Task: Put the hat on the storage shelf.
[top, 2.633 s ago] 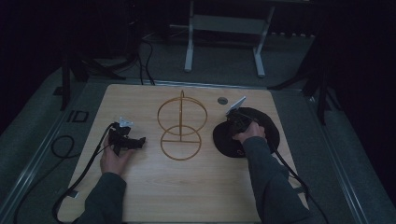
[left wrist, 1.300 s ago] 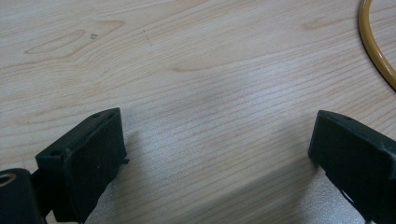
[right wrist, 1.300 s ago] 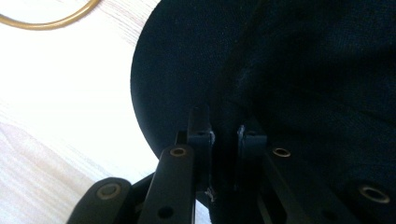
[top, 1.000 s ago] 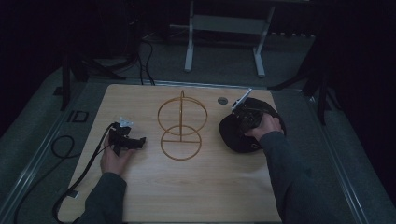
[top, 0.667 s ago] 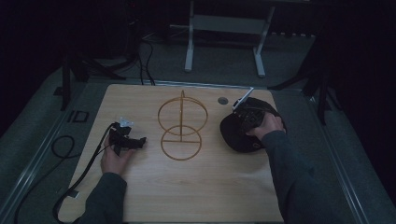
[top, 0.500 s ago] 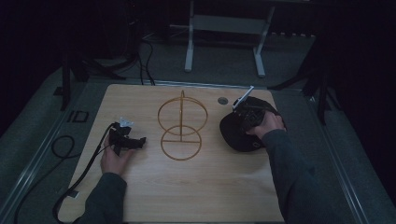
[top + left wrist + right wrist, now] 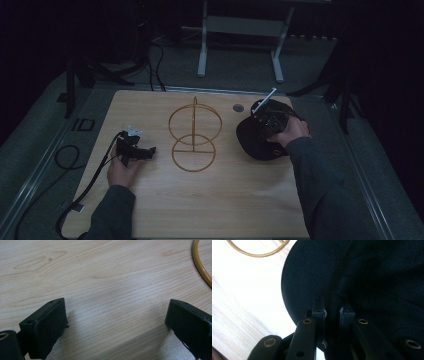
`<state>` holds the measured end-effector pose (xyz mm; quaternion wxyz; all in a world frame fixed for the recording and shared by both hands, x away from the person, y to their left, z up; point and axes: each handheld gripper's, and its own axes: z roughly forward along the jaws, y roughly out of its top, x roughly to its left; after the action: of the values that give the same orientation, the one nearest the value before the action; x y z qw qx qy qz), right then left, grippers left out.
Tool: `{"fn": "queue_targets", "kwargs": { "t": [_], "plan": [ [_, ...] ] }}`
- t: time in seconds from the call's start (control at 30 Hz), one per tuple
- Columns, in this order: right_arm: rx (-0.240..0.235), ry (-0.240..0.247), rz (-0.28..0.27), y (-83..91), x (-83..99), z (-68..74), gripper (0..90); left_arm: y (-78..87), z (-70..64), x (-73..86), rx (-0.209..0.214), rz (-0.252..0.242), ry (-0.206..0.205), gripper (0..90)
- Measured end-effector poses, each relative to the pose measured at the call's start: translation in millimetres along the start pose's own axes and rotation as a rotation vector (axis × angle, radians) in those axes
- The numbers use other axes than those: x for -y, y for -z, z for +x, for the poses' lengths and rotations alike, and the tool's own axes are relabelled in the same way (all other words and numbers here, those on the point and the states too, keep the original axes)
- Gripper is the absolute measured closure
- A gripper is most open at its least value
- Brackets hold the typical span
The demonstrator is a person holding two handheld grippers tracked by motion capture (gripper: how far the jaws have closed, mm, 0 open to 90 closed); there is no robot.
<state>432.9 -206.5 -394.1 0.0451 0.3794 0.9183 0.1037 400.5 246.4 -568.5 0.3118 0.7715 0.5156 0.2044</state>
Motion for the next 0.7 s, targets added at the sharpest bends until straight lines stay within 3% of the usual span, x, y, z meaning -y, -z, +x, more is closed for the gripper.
{"fn": "queue_targets", "kwargs": {
  "t": [0.7],
  "plan": [
    [0.01,0.064,-0.049,36.9,-19.2,13.5,80.0,0.1,0.0,0.0,0.002,0.001,0.0,3.4]
  ]
}}
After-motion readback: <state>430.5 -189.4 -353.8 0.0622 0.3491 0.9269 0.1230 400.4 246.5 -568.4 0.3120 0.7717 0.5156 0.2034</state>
